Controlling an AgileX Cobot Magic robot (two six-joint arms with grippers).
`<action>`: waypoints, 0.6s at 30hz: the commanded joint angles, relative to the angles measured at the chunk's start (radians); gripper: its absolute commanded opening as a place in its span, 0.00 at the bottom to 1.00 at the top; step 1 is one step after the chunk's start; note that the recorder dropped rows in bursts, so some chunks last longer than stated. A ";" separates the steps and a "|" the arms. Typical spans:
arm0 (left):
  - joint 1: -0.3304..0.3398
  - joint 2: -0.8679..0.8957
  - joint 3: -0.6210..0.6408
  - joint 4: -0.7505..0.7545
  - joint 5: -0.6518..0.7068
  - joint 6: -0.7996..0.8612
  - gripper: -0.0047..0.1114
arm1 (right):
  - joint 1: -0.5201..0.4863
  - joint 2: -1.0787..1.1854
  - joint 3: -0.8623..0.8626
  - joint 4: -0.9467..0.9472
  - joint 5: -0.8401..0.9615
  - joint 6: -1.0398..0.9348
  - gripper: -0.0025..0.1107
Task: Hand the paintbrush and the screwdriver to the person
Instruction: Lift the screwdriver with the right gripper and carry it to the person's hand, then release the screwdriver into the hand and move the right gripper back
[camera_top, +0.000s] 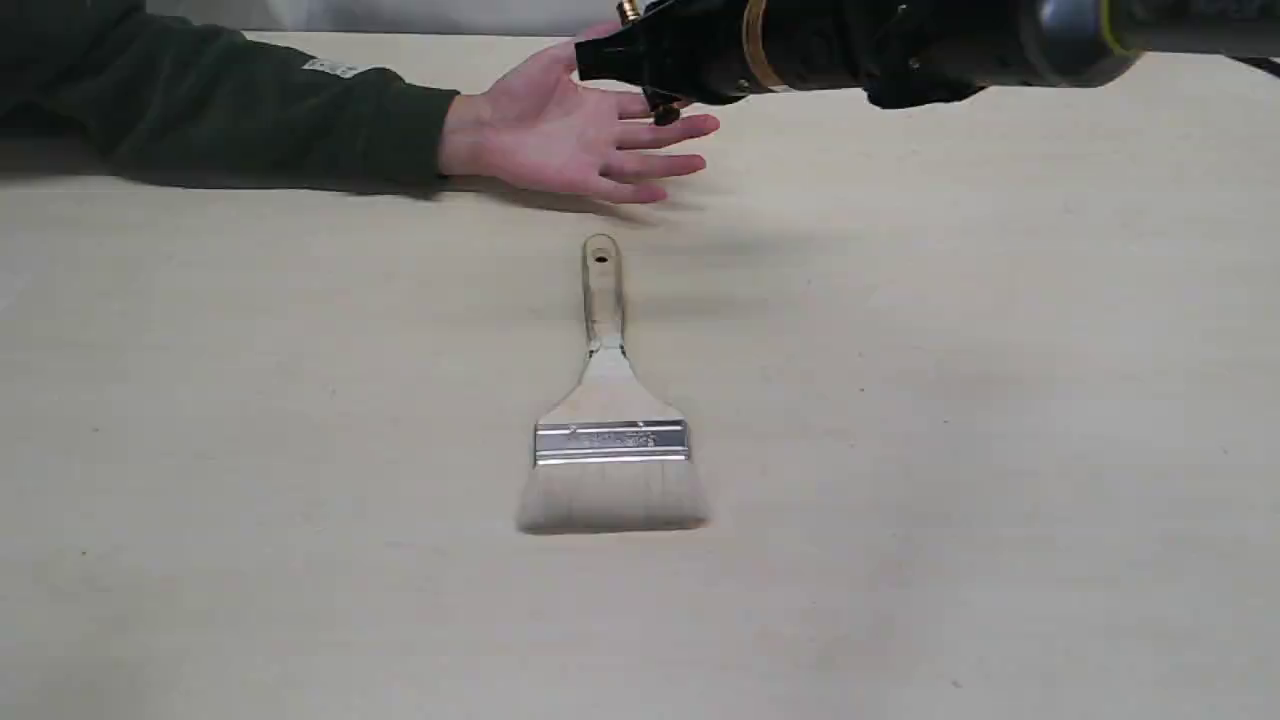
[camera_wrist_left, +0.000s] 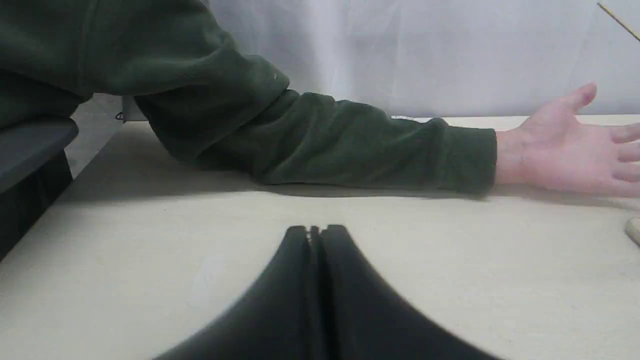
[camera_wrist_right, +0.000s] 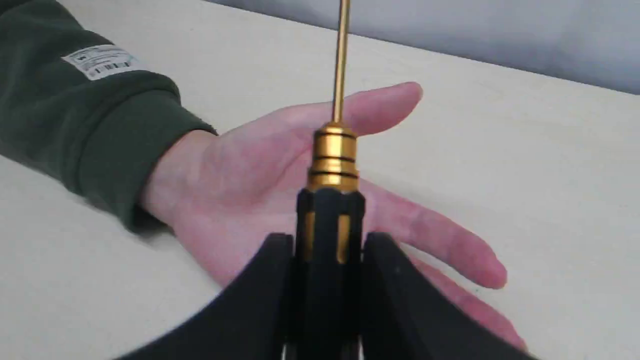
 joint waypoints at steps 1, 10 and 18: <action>-0.008 -0.002 0.002 -0.003 -0.010 -0.002 0.04 | -0.001 0.040 -0.039 -0.004 0.027 -0.008 0.06; -0.008 -0.002 0.002 -0.003 -0.010 -0.002 0.04 | -0.001 0.166 -0.143 -0.004 0.041 0.000 0.06; -0.008 -0.002 0.002 -0.003 -0.010 -0.002 0.04 | -0.001 0.208 -0.181 -0.004 0.037 0.000 0.22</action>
